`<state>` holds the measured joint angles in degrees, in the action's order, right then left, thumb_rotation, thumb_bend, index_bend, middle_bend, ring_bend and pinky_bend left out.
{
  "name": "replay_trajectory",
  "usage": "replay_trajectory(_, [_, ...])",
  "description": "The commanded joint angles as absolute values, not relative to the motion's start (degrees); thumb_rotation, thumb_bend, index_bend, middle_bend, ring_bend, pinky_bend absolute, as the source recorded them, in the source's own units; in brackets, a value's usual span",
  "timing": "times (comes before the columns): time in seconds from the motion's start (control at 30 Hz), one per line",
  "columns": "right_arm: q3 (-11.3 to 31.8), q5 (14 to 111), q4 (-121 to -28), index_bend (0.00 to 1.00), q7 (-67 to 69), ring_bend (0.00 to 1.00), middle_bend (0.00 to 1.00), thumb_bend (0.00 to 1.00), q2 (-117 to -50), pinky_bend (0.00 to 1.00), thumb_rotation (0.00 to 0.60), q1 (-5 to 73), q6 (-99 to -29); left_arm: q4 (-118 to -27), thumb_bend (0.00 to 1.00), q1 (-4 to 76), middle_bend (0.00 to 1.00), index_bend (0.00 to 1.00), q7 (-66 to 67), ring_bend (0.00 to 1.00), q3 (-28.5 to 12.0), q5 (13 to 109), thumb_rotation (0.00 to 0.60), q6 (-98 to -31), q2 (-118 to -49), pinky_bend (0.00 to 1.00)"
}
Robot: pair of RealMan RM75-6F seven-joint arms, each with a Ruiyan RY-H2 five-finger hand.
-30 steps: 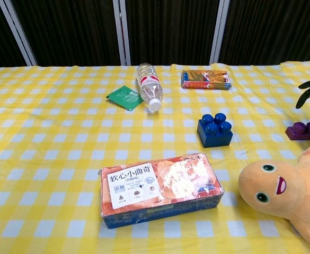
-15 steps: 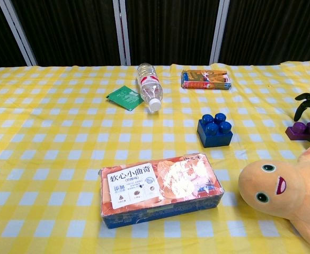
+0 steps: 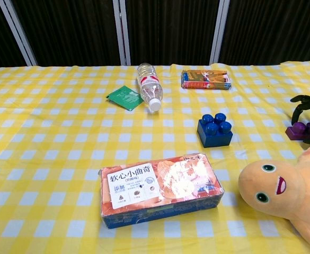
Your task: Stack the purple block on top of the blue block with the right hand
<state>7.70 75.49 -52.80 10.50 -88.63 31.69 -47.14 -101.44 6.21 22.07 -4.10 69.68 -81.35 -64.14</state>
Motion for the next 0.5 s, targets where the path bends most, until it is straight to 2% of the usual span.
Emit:
replay_trajectory(0.03, [7.65,75.45,-52.38,0.41,10.66,0.00,0.00,0.32,-88.90,0.00,0.600,31.93,-46.82,-101.43,0.24,6.24,0.00,0.18,22.13,0.00,-4.10,69.63,0.600,-81.34,-64.16,0.10])
replay_trajectory(0.5, [7.77,75.10,-51.26,0.43,10.98,0.00,0.00,0.39,-89.06,0.00,0.600,32.82,-45.82,-101.46,0.24,6.41,0.00,0.19,23.15,0.00,-3.98,69.35,0.600,-81.56,-64.51,0.10])
